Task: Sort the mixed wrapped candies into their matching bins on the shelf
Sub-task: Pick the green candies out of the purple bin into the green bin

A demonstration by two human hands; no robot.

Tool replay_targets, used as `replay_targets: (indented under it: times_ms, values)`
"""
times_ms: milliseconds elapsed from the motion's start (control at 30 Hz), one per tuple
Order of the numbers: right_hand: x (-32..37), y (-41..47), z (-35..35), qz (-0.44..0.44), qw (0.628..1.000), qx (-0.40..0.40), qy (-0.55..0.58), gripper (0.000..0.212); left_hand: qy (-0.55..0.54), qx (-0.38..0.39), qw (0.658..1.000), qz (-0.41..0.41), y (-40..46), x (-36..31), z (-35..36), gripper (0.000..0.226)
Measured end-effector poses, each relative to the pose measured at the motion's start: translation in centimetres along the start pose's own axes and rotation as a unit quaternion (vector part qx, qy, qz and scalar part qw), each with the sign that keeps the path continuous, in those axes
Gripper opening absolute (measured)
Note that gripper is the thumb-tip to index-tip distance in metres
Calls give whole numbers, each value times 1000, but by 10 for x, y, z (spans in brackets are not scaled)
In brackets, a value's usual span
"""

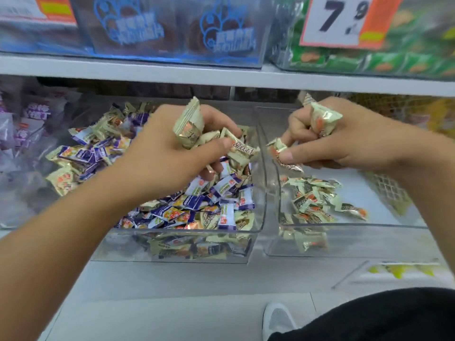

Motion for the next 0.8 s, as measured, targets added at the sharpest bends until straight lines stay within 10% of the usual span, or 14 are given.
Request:
replay_targets:
  times_ms: [300, 500, 800]
  values:
    - [-143, -48, -49, 278, 947, -88, 138, 37, 212, 128, 966, 76, 63, -59, 114, 11]
    - [-163, -64, -59, 333, 917, -113, 191, 22, 209, 259, 939, -85, 98, -16, 162, 16]
    - [-167, -58, -65, 325, 912, -130, 213, 61, 176, 259, 940, -139, 99, 2, 172, 56]
Point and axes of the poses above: each hand's wrist, its own y-axis towards the middle knuckle, its own z-axis out of the palm, x = y × z, the point moved 9 cm from there along y, towards the middle knuckle, and after that the axes turned 2 degrees about x, right-handed, at the moved point
